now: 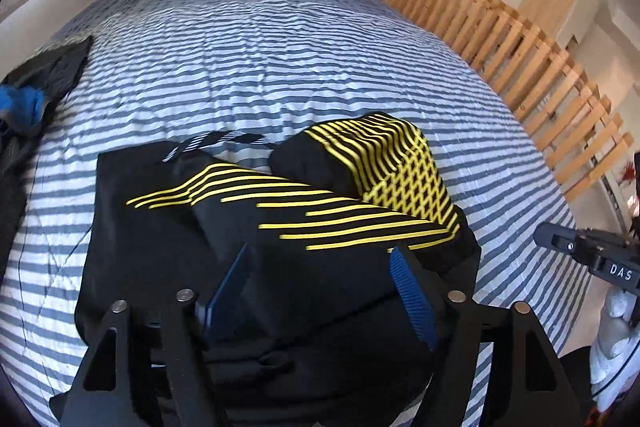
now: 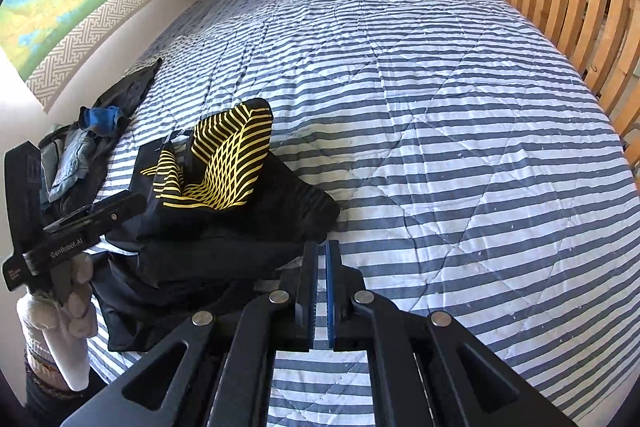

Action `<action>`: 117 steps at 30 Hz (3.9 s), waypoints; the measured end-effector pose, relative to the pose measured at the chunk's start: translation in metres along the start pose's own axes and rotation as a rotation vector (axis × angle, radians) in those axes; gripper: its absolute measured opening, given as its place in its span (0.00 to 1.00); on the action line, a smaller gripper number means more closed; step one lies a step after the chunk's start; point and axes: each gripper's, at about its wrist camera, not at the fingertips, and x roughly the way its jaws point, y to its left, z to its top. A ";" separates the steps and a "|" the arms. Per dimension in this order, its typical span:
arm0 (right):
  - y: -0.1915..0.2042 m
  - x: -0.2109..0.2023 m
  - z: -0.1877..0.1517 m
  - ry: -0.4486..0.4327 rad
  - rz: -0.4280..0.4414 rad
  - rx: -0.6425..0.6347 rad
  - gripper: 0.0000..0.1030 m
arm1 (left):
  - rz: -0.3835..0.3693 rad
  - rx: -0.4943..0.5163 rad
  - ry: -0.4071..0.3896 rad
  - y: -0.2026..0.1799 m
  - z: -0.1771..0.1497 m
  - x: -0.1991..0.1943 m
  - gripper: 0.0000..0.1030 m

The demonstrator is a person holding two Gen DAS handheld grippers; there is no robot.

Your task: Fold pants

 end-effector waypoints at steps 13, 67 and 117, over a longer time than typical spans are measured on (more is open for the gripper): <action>-0.010 0.078 0.024 0.083 0.123 0.070 0.64 | 0.157 0.238 0.105 -0.071 0.015 0.055 0.57; 0.046 0.023 0.043 -0.036 0.351 0.010 0.20 | 0.060 -0.235 -0.201 0.157 0.099 -0.122 0.03; -0.125 -0.046 -0.027 -0.027 -0.007 0.204 0.30 | -0.134 0.191 0.122 -0.205 0.190 0.140 0.43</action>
